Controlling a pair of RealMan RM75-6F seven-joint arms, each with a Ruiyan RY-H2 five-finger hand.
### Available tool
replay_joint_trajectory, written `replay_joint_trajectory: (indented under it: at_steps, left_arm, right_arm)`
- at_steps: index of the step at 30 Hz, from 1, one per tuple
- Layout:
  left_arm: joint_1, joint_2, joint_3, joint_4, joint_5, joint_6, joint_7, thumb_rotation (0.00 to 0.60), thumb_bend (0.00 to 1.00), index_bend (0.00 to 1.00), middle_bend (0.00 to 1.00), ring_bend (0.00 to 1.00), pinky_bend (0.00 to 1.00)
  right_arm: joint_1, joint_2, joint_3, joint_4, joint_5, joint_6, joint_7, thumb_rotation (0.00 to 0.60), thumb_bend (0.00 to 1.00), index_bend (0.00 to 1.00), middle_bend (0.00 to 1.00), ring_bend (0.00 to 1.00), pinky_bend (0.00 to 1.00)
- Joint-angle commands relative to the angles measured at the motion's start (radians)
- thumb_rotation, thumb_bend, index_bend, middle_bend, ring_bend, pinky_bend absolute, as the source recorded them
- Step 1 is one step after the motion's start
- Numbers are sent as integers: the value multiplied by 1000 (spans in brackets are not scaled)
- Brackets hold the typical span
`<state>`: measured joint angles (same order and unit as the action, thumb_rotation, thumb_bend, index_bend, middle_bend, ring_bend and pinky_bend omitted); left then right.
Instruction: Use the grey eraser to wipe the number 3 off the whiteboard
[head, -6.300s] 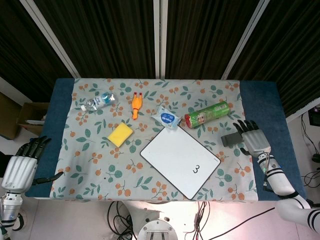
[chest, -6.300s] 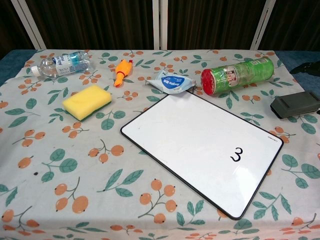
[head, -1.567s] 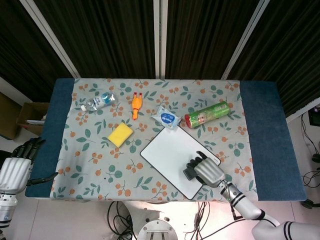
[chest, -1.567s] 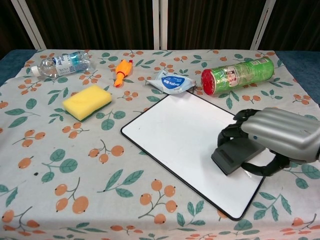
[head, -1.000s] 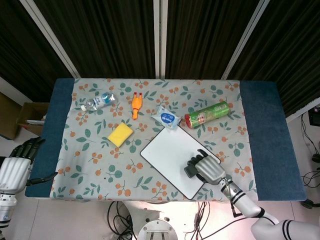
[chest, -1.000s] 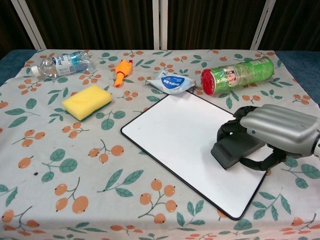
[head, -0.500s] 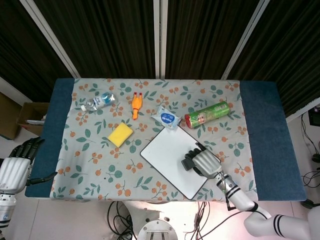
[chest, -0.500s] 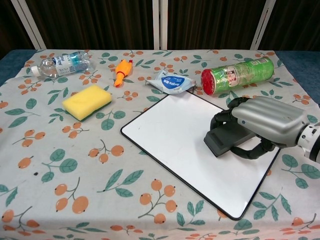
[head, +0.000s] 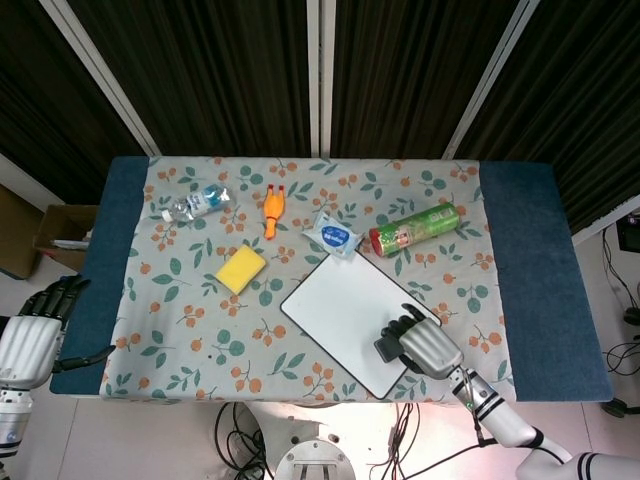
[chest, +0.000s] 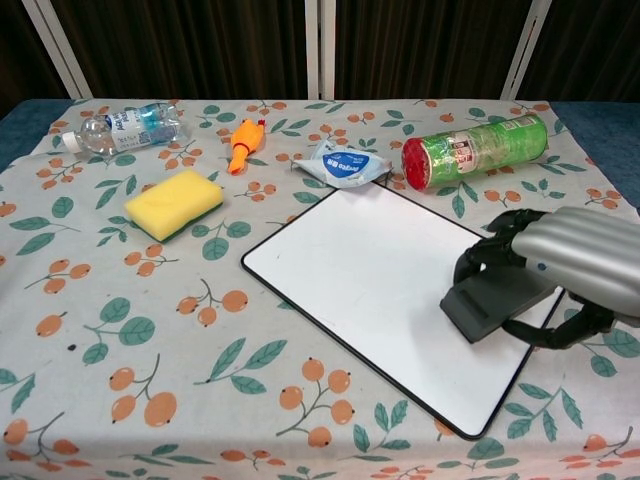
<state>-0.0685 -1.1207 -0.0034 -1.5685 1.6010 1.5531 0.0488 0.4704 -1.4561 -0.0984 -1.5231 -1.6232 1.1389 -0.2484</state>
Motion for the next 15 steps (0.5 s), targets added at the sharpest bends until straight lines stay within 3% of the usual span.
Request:
replay_joint_trajectory:
  at_steps: [1, 7, 15]
  left_arm:
    - [0, 0, 0, 0, -1, -1, 0, 288, 34, 130, 103, 119, 227]
    - [-6, -3, 1, 2, 4, -10, -3, 285, 34, 130, 103, 119, 227]
    - [-15, -4, 0, -2, 4, -23, 9, 285, 34, 130, 103, 119, 227]
  right_arm:
    - [-18, 53, 60, -3, 33, 59, 35, 600, 475, 740, 593, 527, 145]
    - [-12, 77, 149, 116, 168, 25, 101, 600, 476, 740, 592, 526, 142]
    - [34, -11, 188, 356, 250, -103, 216, 600, 460, 724, 566, 516, 140]
